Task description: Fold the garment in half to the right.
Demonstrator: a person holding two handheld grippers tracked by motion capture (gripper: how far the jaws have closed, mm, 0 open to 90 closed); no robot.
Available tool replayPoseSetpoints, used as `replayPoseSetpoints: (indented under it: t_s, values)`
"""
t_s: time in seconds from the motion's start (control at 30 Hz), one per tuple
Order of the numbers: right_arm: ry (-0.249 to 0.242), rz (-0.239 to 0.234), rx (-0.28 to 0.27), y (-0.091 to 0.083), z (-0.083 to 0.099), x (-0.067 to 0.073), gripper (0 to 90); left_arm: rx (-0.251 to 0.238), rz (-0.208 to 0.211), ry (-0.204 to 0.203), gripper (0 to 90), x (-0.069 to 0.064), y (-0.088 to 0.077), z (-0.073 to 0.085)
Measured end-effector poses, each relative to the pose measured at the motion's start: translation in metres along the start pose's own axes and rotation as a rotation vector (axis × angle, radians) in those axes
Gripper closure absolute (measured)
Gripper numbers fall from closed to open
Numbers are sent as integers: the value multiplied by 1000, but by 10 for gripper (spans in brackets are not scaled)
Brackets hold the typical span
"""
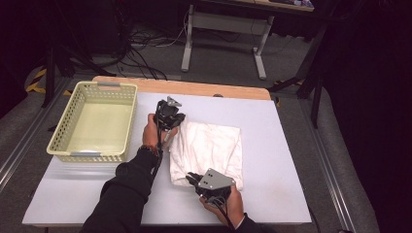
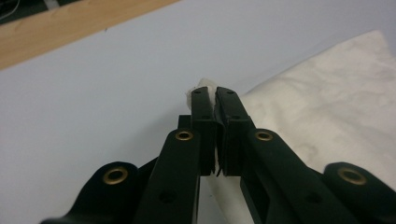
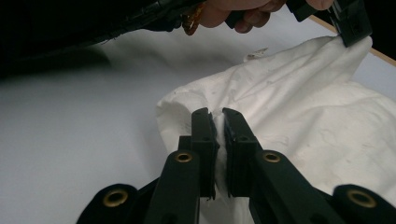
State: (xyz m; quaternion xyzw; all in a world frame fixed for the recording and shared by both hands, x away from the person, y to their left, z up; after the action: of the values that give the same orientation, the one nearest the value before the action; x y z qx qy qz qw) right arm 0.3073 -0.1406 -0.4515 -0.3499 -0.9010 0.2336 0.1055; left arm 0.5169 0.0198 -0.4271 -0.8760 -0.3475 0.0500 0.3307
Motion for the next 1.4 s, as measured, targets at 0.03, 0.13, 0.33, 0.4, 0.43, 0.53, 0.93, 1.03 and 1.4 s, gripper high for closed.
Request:
replayPoseSetpoints:
  t_s: [0.03,0.13,0.33,0.4,0.43,0.53,0.93,1.03,1.4]
  values:
    - [14,2,-9,-3,0,-2,849,-6,4,8,868,-3,1,-5]
    - [33,20,-38,-14,-1,-7,849,-22,19,39,868,-11,5,-19]
    - [78,53,-77,-35,3,-15,848,-35,60,91,868,-32,20,-43]
    - [95,67,-82,-41,6,-18,848,-37,76,113,868,-40,26,-51]
    - [102,71,-81,-44,8,-19,848,-35,83,123,867,-44,29,-54]
    - [120,95,-75,-52,14,-24,848,-42,98,129,865,-52,37,-60]
    - [172,166,-38,-74,35,-46,844,-116,128,173,647,-85,45,-82]
    - [204,184,-7,-77,43,-53,839,-129,88,215,579,-83,27,-79]
    - [208,220,0,-88,46,-59,532,-110,101,283,411,-97,-31,-4]
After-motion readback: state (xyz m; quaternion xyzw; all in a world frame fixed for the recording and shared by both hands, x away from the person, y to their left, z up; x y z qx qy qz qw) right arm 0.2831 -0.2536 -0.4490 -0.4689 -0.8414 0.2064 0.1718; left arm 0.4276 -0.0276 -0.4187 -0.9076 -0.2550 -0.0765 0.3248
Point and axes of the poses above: each handheld gripper's, and its own axes: y roughly forward along the jaws, z roughly out of its underside, x roughly to its left, the point moved 2 cm from there along y, roughly forward along the jaws, and after that the axes turned 15 degrees about y, right-handed, at the moved point
